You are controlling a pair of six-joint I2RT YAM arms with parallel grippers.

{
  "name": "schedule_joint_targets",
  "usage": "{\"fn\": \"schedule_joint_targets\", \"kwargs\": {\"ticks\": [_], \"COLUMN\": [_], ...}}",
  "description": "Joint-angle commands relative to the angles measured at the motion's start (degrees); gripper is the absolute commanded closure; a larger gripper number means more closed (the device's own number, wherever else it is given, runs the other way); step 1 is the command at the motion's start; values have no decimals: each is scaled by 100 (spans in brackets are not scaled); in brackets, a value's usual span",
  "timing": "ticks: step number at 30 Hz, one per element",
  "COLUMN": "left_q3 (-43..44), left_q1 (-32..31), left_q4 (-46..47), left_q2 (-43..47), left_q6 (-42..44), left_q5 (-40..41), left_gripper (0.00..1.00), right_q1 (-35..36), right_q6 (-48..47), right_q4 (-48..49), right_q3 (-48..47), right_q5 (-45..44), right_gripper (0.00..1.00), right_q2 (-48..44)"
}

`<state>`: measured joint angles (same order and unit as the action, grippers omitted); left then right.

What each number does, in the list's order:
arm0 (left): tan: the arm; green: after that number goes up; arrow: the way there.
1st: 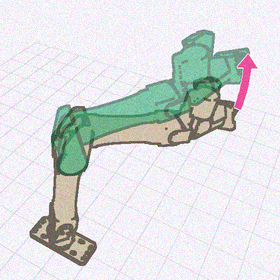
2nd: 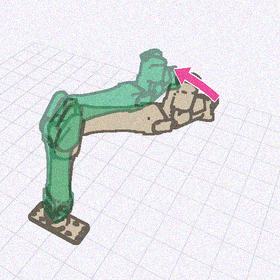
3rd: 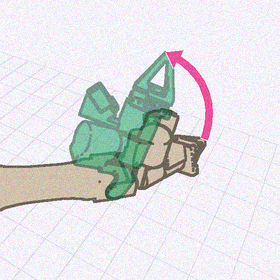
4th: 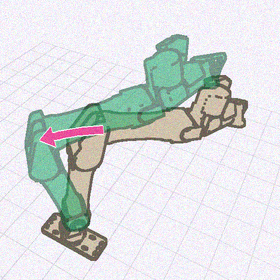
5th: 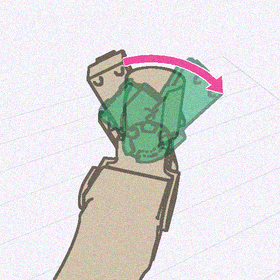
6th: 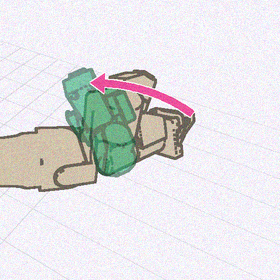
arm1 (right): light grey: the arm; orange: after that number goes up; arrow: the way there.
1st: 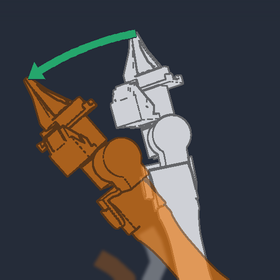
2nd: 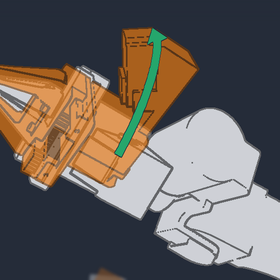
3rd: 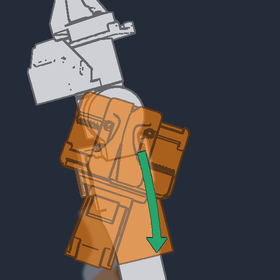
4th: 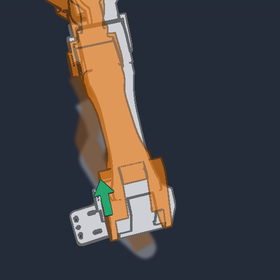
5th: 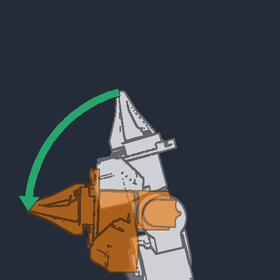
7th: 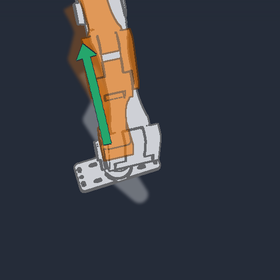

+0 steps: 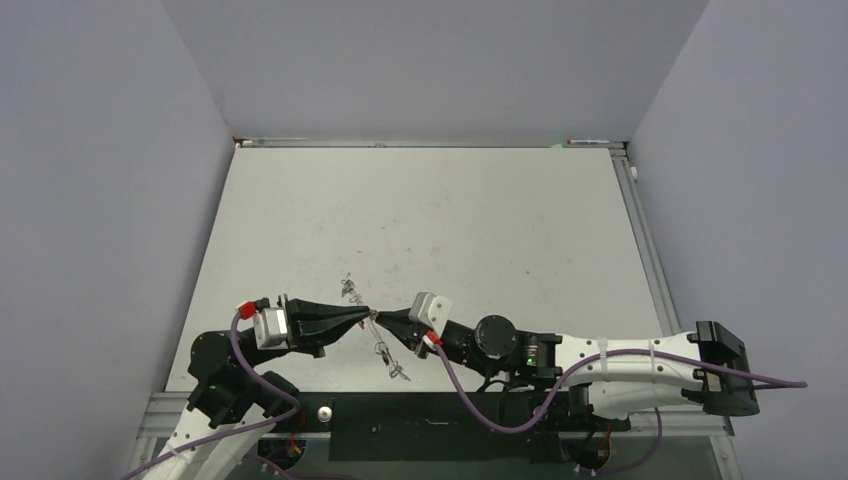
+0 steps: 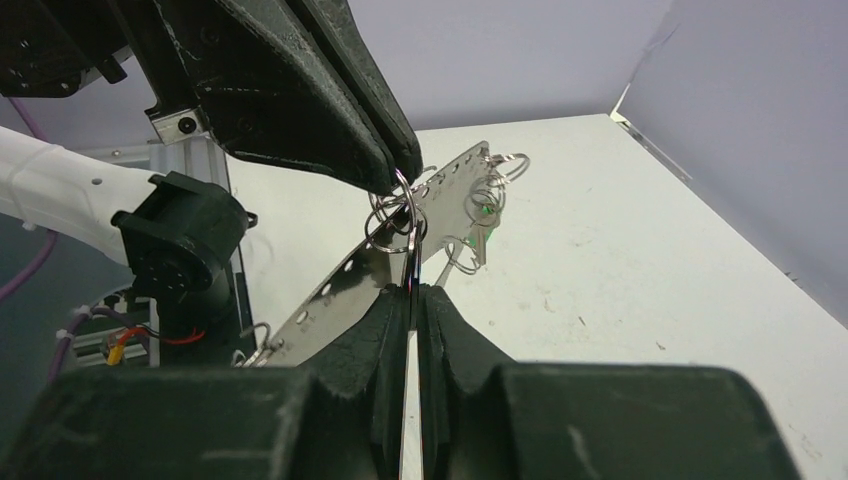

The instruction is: Put the keys on the keyring

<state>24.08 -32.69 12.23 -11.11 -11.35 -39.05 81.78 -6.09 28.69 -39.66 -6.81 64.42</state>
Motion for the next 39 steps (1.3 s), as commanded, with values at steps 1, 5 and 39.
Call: {"fn": "schedule_joint_targets", "kwargs": {"ticks": [1,5,39], "left_q3": [71,71,122], "left_q1": [-18,-18,-10], "left_q4": [212,194,-152], "left_q2": [-31,-31,-23], "left_q6": [28,28,313], "left_q5": [134,160,648], "left_gripper": [100,100,22], "right_q1": [67,94,345], "right_q6": [-175,-247,-261], "right_q4": [-219,-537,-1613], "right_q3": [-354,-486,-859], "right_q5": [-241,-332,-1364], "right_gripper": [95,95,95], "right_q2": [-260,-302,-365]}}
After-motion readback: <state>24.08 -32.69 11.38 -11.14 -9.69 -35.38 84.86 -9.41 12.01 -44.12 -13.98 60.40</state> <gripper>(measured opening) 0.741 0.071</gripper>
